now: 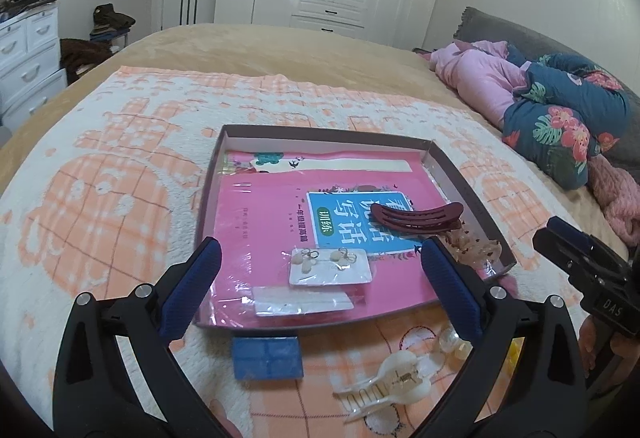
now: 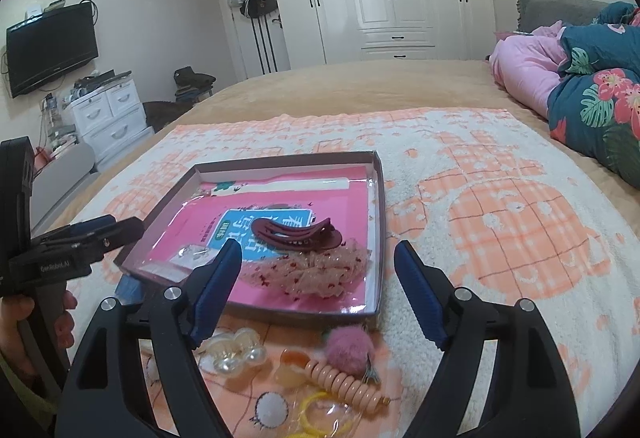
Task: Organize jewelry
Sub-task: 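Open both tools to release the card and clip, then withdraw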
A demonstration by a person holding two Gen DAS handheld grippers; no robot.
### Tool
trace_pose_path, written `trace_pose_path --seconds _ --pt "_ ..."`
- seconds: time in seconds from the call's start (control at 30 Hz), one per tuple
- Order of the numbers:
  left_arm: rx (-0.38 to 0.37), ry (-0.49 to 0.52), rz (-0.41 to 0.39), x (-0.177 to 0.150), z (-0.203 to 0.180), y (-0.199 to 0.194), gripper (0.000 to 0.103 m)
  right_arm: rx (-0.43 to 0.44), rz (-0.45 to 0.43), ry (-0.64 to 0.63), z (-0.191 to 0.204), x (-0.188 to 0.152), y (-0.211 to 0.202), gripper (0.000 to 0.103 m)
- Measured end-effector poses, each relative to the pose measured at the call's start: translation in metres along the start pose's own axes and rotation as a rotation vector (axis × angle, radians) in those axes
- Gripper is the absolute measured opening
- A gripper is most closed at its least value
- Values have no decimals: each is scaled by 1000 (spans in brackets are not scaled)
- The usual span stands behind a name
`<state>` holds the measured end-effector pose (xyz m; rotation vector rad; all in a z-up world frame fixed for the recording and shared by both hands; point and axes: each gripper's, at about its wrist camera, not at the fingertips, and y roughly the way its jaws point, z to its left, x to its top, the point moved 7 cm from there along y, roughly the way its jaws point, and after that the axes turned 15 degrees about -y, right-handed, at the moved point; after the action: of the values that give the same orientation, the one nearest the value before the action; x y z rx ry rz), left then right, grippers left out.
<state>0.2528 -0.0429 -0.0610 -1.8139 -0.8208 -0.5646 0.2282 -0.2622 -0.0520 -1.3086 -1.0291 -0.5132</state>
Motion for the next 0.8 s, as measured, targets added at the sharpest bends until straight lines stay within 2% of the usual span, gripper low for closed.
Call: trace_pose_path --seconds 0.57,0.8 --pt "6 -28 -20 -8 9 -25 91 13 -13 -25 12 -12 -30 80" --pt "5 -38 -20 -16 14 -34 91 23 13 -40 19 -27 -39 81"
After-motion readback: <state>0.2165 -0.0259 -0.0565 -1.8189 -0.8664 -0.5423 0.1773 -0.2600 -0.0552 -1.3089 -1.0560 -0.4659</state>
